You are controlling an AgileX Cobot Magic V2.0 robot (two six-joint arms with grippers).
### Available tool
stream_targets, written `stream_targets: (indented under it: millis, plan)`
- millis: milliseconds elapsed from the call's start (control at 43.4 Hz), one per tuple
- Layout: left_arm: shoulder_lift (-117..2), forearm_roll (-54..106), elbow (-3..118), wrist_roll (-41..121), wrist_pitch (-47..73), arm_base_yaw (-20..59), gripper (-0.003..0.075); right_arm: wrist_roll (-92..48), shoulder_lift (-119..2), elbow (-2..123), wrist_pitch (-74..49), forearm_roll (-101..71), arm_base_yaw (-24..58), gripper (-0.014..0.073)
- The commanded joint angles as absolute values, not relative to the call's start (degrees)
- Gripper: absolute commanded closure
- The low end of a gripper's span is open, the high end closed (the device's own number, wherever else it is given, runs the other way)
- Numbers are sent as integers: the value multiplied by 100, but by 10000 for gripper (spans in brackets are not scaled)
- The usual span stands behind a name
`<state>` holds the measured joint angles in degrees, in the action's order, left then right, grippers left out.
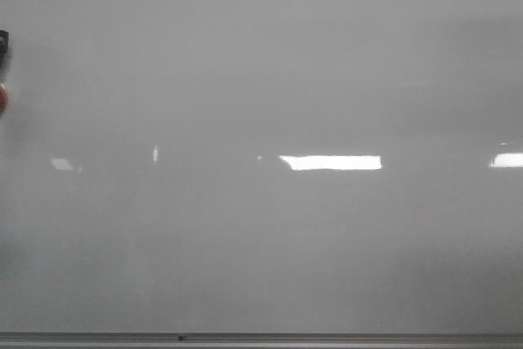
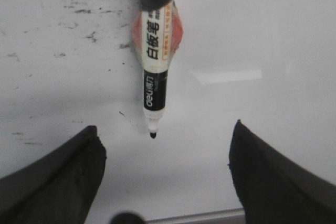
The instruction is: Write number 8 on whiteboard
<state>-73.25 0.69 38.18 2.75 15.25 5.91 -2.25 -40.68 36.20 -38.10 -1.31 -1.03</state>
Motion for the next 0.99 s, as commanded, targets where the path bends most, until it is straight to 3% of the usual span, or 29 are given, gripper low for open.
stream_targets:
  millis: [0,599,967]
  plan:
    - [-7561,76,4010,290,717,624,230,-279,-4079,3810,-3469,-163,-100,20]
    - [-8486,76,4033,305,-683,518,238,-279,-4079,3810,-3469,-163,-100,20]
    - [-8598,76,4033,328,-717,493,527,-279,-4079,3810,-3469,-163,-100,20]
